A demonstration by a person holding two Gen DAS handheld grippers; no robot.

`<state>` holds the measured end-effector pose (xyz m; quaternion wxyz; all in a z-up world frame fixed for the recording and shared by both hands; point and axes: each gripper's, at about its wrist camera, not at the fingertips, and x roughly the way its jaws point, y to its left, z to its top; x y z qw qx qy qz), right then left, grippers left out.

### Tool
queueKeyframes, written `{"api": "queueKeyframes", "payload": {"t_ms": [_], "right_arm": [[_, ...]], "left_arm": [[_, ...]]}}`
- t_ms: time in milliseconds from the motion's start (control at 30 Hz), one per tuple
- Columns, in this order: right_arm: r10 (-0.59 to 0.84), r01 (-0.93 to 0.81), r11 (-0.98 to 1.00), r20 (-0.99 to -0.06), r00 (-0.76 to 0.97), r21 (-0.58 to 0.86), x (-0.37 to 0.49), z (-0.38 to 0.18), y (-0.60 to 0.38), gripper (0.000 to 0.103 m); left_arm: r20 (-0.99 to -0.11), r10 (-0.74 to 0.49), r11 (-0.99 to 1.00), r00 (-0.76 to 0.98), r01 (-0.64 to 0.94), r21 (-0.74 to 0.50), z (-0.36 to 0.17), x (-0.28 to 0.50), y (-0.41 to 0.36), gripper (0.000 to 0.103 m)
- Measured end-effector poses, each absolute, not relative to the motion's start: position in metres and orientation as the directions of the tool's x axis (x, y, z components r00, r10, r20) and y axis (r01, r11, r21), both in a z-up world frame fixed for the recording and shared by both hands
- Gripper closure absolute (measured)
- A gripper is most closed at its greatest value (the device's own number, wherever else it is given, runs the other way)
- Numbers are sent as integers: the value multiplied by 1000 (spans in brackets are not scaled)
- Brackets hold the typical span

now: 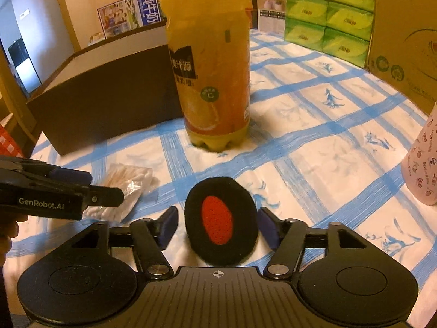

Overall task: Organize soft objects
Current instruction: 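Grasp the black red-centred pad with the right gripper while the left grasps the cotton swab bag, then lift and carry the pad and swab bag in both grippers over the box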

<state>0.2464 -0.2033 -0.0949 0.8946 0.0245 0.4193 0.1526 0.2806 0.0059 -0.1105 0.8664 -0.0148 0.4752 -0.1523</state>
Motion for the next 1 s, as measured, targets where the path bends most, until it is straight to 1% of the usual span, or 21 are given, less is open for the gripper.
{"api": "queueKeyframes", "payload": {"t_ms": [133, 233, 300, 333, 367, 433, 500, 700, 733, 767, 1000], "right_arm": [[304, -280, 946, -750, 588, 164, 253, -101, -202, 29], [307, -288, 943, -763, 569, 165, 258, -107, -202, 28], [312, -297, 940, -769, 558, 166, 261, -111, -203, 28], [306, -297, 942, -770, 560, 158, 262, -112, -203, 28], [303, -299, 942, -770, 561, 152, 262, -113, -203, 28], [291, -299, 944, -771, 567, 137, 264, -114, -203, 28], [286, -303, 945, -770, 571, 126, 265, -116, -202, 28], [256, -359, 933, -772, 582, 38, 261, -121, -188, 29], [255, -369, 929, -767, 589, 26, 260, -122, -187, 31], [259, -378, 926, -762, 593, 21, 258, -122, -186, 39], [278, -369, 928, -756, 593, 52, 258, -119, -195, 43]], "left_arm": [[-846, -252, 955, 471, 262, -139, -120, 288, -5, 33], [-842, -228, 960, 489, 259, -109, -124, 290, -12, 38], [-838, -212, 960, 503, 266, -83, -125, 292, -17, 51], [-835, -204, 962, 511, 265, -72, -125, 293, -19, 56], [-833, -202, 962, 516, 266, -68, -125, 294, -19, 66], [-831, -208, 962, 515, 263, -77, -124, 298, -19, 69], [-828, -214, 962, 518, 261, -86, -123, 300, -19, 74], [-823, -231, 960, 519, 259, -106, -121, 298, -21, 76], [-823, -230, 960, 520, 262, -103, -121, 297, -22, 76], [-823, -228, 960, 521, 264, -99, -122, 297, -23, 76], [-823, -235, 959, 517, 262, -109, -120, 296, -23, 77]]}}
